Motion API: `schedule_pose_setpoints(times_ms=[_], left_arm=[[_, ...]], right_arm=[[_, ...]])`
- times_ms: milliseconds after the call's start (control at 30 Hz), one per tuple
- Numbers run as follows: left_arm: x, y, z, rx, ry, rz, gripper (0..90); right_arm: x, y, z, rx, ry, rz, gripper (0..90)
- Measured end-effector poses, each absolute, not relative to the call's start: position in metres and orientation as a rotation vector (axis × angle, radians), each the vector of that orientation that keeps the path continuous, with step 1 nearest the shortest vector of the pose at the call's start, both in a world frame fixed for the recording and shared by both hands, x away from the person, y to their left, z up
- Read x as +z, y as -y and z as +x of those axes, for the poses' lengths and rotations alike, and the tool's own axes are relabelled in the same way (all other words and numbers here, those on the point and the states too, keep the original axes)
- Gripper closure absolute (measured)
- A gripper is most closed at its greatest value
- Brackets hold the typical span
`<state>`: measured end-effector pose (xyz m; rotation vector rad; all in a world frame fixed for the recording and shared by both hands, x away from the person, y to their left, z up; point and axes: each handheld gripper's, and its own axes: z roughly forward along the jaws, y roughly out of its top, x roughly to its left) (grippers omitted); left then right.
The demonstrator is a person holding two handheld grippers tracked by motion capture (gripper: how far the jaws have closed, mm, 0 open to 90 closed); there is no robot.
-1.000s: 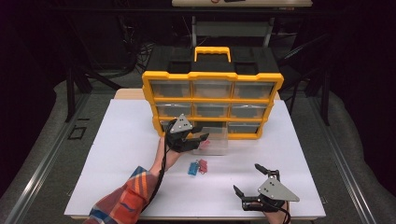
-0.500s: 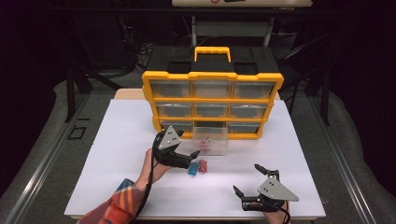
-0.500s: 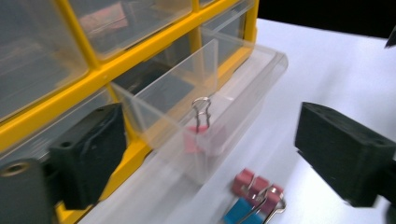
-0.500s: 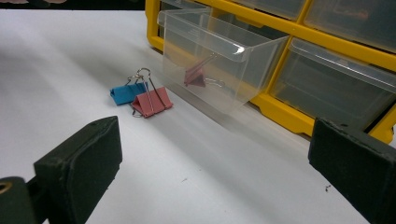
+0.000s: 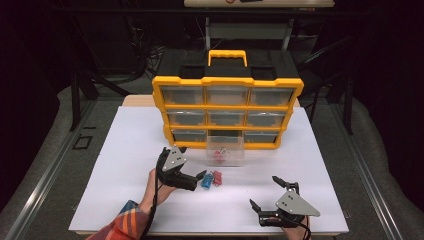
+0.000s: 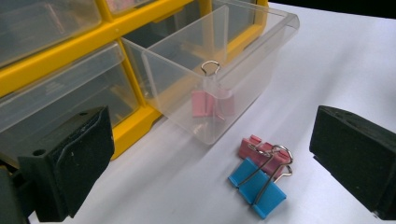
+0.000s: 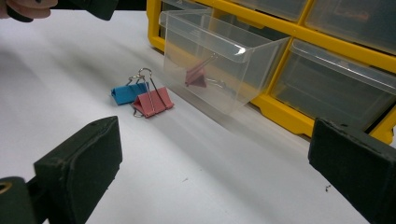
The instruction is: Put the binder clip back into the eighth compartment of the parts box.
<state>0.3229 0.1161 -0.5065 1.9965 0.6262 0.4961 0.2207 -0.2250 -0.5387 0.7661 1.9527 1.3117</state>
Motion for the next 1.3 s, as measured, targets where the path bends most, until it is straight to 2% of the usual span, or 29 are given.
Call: schedule_pose_setpoints(times_ms=[867,933,1033,1100,1300], left_arm=[[-0.536,-0.089,0.304,0.508,-0.573,2.100,0.2],[-0.539,-0.085,0.303,0.503,-0.575,2.118,3.5],[-0.543,-0.080,0.300,0.503,-0.570,2.146,14.9],[-0.546,-0.076,0.299,0.497,-0.571,2.162,16.8],[-0.551,-0.072,0.300,0.499,-0.588,2.172,35.8]], right_arm=[[-0.539,0.223,0.223,1.316,-1.965,0.761,2.3],[-0.539,0.224,0.223,1.315,-1.965,0.763,2.4],[-0.539,0.224,0.223,1.319,-1.960,0.763,2.4],[-0.539,0.223,0.223,1.319,-1.965,0.760,2.4],[-0.540,0.223,0.224,1.318,-1.967,0.764,2.4]])
